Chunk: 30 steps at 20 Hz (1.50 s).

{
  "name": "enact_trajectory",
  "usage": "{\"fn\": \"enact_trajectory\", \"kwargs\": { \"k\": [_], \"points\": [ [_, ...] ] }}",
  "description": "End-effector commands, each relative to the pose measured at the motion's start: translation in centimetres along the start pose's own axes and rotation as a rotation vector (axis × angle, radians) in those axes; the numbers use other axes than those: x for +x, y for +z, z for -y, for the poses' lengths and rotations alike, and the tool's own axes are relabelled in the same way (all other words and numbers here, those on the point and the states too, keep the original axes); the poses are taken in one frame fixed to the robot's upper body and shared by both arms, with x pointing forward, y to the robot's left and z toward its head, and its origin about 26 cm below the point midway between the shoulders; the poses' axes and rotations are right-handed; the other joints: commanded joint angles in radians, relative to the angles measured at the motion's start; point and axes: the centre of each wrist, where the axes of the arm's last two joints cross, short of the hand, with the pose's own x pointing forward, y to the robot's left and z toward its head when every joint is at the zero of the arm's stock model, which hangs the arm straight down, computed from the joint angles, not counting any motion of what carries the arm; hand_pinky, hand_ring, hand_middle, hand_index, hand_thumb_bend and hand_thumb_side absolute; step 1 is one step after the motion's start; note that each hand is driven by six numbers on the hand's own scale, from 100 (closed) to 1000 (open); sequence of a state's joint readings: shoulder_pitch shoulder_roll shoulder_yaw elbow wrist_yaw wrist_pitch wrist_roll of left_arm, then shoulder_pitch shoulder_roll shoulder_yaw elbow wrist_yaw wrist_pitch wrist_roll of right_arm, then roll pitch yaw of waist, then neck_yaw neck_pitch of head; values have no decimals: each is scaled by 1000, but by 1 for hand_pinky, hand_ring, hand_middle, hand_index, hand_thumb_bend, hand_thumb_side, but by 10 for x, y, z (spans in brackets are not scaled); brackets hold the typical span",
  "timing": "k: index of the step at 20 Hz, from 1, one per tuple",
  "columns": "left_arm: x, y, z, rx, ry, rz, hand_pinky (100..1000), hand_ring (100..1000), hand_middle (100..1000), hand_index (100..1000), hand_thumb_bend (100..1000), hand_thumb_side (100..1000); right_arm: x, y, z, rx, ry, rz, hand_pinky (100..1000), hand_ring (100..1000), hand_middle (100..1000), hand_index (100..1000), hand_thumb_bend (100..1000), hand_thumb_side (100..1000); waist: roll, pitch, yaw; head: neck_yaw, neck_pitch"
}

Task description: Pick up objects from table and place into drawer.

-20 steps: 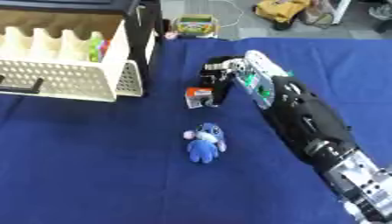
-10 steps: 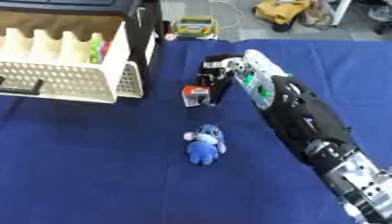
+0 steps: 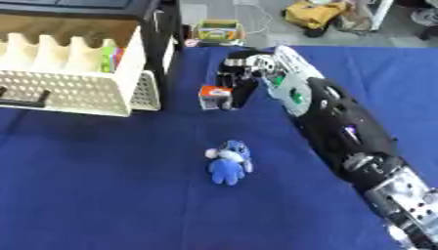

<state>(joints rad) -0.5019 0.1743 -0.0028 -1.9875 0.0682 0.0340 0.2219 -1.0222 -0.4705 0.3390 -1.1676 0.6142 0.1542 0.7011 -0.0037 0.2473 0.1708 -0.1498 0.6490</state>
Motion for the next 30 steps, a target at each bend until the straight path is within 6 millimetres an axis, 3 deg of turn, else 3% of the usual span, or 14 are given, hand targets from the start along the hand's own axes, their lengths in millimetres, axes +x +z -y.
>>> {"fn": "enact_trajectory", "kwargs": {
  "k": [1, 18, 30],
  "points": [
    [6, -4, -4, 2, -17, 29, 500, 360, 489, 795, 100, 1000, 10, 23, 33, -104, 15, 21, 100, 254, 251, 305, 100, 100, 1, -24, -2, 9, -8],
    [6, -4, -7, 1, -33, 28, 500, 362, 489, 794, 100, 1000, 70, 87, 97, -386, -13, 161, 100, 229, 223, 296, 104, 100, -6, -37, -22, 44, -33],
    [7, -5, -7, -1, -37, 33, 498, 364, 490, 794, 100, 1000, 114, 95, 118, -489, -62, 201, 100, 217, 215, 296, 130, 140, -12, -42, -28, 40, -46]
  ]
}}
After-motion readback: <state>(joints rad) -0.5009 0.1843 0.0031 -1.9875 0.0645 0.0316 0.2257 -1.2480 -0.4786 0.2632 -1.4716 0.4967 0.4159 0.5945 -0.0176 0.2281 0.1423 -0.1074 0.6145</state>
